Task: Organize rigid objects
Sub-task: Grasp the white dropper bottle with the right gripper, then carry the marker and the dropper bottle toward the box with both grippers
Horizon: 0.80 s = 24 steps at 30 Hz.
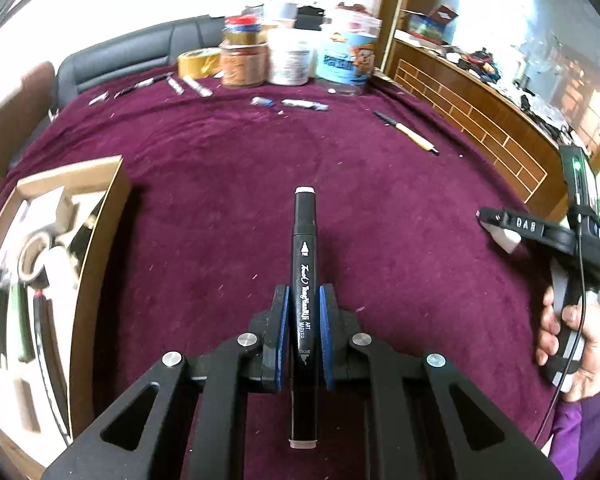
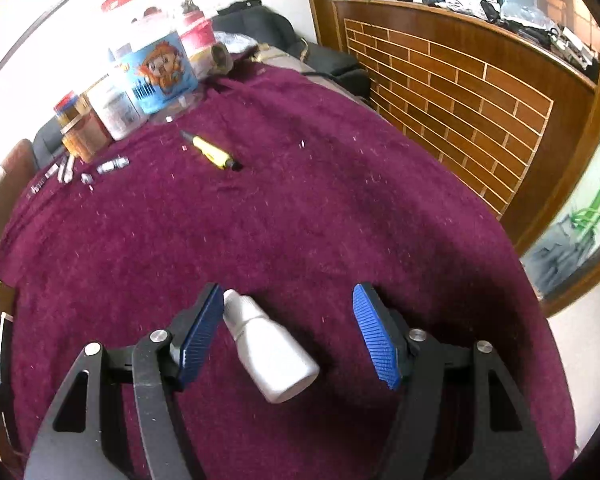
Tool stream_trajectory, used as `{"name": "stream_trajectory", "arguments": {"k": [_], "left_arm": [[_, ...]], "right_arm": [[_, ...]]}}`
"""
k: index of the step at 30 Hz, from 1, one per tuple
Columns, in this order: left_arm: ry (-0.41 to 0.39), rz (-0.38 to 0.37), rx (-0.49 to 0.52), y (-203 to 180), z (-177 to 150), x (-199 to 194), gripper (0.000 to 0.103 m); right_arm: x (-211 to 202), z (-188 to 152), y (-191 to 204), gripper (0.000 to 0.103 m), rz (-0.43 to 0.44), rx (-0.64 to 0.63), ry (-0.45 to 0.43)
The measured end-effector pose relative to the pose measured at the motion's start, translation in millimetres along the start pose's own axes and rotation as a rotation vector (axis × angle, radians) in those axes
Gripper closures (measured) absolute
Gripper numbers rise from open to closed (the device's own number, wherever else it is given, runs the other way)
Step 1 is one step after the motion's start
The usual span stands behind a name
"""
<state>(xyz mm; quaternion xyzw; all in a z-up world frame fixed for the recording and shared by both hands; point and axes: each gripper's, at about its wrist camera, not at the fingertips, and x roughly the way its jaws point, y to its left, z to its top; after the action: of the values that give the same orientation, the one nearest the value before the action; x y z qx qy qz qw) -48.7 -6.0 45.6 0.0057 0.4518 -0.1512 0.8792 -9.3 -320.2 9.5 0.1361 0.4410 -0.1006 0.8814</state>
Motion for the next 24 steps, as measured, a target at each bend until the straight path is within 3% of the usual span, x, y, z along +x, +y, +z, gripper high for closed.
{"name": "stream_trajectory", "arguments": {"k": [5,10,13,14,16,18,24], "left_arm": [[-0.014,-0.019,-0.016,6,-11,-9,0.092],[-0.033,-0.029,-0.016,12,-18,-22,0.092],[-0.033,-0.034,-0.032,18,-22,-26,0.092],[-0.032,-0.036,-0.04,20,-24,-28,0.092],[-0.032,-0.04,-0.05,23,-27,-30,0.092],[-0.032,-0.042,-0.061,27,-31,-34,0.092],[-0.061,-0.05,-0.107,47,-41,-54,0.092]], "right_arm": [[-3,-12,16,0.047,-0.105,-0.119,0.028],[-7,-14,8,0.045,-0.03,-0.116,0.06],[-7,-16,9,0.046,-0.039,-0.146,0.067],[-8,-17,11,0.049,-0.062,-0.167,0.066],[-11,-20,15,0.067,-0.071,-0.195,0.058],[-13,-23,17,0.078,-0.08,-0.204,0.062],[-27,-31,22,0.079,-0.028,-0.199,0.079]]}}
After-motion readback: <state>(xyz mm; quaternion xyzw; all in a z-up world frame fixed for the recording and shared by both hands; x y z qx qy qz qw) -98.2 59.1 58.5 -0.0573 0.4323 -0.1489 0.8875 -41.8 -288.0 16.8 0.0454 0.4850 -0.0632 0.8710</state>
